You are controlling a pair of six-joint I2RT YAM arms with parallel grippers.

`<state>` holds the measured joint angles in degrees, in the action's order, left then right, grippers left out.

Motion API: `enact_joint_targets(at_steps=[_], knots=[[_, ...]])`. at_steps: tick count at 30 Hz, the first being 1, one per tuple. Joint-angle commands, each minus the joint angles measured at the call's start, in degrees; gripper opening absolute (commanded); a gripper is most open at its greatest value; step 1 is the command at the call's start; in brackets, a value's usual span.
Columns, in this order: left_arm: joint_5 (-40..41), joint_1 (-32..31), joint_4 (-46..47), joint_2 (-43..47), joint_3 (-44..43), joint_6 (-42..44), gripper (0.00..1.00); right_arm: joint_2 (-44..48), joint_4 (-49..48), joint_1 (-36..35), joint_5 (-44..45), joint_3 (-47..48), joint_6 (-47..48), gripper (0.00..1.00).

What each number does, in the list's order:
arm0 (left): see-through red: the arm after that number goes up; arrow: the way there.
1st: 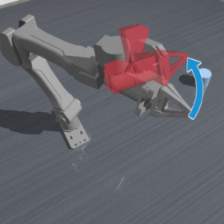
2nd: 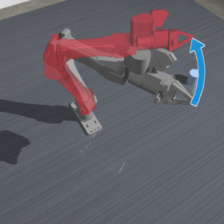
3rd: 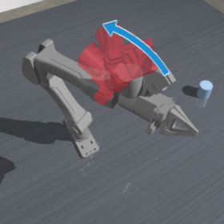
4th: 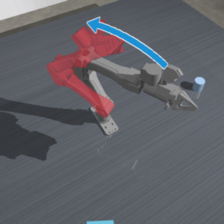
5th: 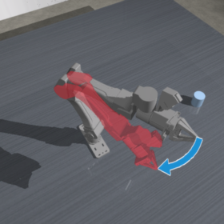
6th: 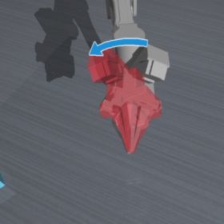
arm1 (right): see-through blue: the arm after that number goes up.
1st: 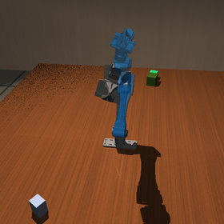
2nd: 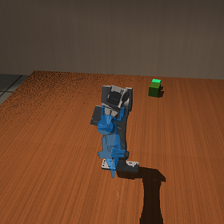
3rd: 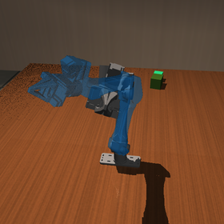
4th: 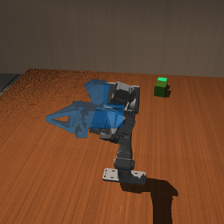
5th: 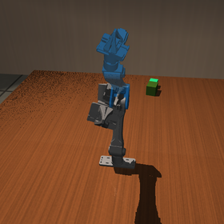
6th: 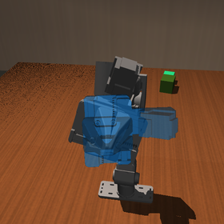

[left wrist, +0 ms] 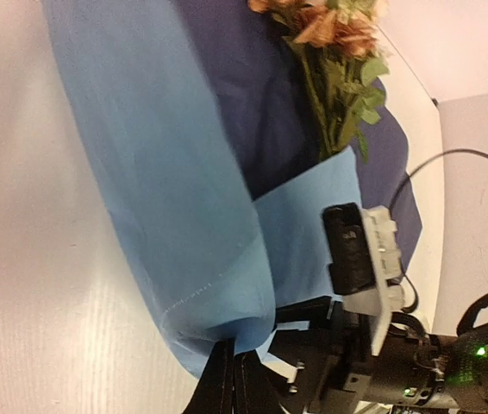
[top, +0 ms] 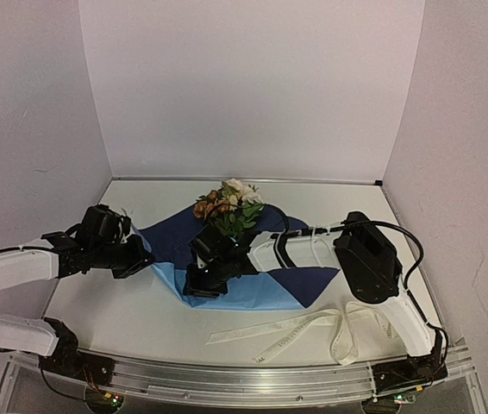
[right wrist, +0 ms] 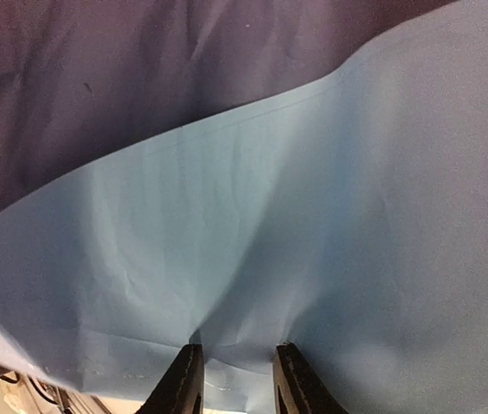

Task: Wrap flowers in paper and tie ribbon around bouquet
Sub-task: Pick up the one-fourth-folded wrapping paper from the center of the board, then fold the 1/4-folded wrapping paper at the center of the board.

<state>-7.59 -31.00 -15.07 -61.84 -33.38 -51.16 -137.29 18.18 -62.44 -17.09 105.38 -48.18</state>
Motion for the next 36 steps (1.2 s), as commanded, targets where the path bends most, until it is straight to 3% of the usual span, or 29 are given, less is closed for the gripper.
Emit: enact_joint_targets(at_steps=[1,17,28,36], knots=[[-1.46,-4.38,3.07,-3.22,-6.69,5.19,0.00,-2.78,7.47,-0.66,4.18,2.61,3.06,0.31],[-6.12,-7.57,7.54,-8.08,-8.82,8.40,0.00,-1.99,8.71,-0.66,5.86,2.27,3.63,0.43],[-6.23,-7.58,6.45,-9.26,-9.75,11.59,0.00,11.64,-0.75,2.42,2.16,-8.41,3.53,0.41],[-8.53,-8.19,7.10,-13.39,-13.14,13.74,0.00,23.01,-6.33,5.96,1.95,-23.18,0.52,0.42]])
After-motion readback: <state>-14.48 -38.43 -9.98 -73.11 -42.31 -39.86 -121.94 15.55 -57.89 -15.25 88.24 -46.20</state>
